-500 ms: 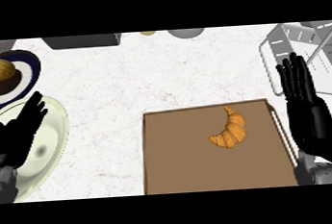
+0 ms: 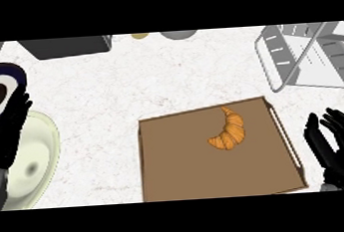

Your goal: Pick the croissant from the tray and place it in the tiered basket

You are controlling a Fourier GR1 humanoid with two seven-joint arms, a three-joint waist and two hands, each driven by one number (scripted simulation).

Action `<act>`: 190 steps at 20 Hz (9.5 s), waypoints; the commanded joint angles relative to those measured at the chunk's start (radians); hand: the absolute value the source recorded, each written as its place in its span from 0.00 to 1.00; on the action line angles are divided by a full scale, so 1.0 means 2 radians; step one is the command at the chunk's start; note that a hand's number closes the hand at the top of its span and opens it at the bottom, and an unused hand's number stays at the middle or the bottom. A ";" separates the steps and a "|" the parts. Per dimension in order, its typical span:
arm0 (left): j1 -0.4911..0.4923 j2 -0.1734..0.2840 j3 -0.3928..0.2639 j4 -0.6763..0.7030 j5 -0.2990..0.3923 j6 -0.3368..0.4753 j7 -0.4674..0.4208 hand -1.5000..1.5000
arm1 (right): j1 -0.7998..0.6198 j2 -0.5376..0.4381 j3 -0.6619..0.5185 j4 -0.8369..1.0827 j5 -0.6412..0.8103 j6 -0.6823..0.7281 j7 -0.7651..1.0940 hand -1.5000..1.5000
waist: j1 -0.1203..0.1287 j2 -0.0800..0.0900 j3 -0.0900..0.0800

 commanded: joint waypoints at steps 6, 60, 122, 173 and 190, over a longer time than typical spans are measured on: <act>0.004 -0.020 -0.030 -0.012 -0.042 0.025 -0.019 0.50 | 0.138 0.013 0.104 -0.032 0.046 -0.304 0.082 0.00 | 0.027 0.000 -0.004; -0.033 -0.050 -0.033 -0.004 -0.085 0.020 -0.003 0.50 | -0.135 0.013 0.119 0.053 0.478 0.188 0.812 0.00 | 0.053 0.001 -0.002; -0.003 -0.081 0.003 -0.008 -0.120 -0.002 -0.004 0.50 | -0.296 -0.126 0.122 -0.067 0.288 0.280 0.412 1.00 | 0.039 -0.003 0.000; -0.048 -0.144 0.026 -0.006 -0.183 -0.041 0.019 0.50 | -0.517 -0.407 -0.056 0.678 0.370 0.325 -0.087 1.00 | 0.066 0.011 0.001; -0.021 -0.144 0.047 0.003 -0.181 -0.056 -0.017 0.50 | -0.522 -0.437 -0.187 0.716 0.246 0.322 -0.093 0.00 | 0.061 0.007 0.001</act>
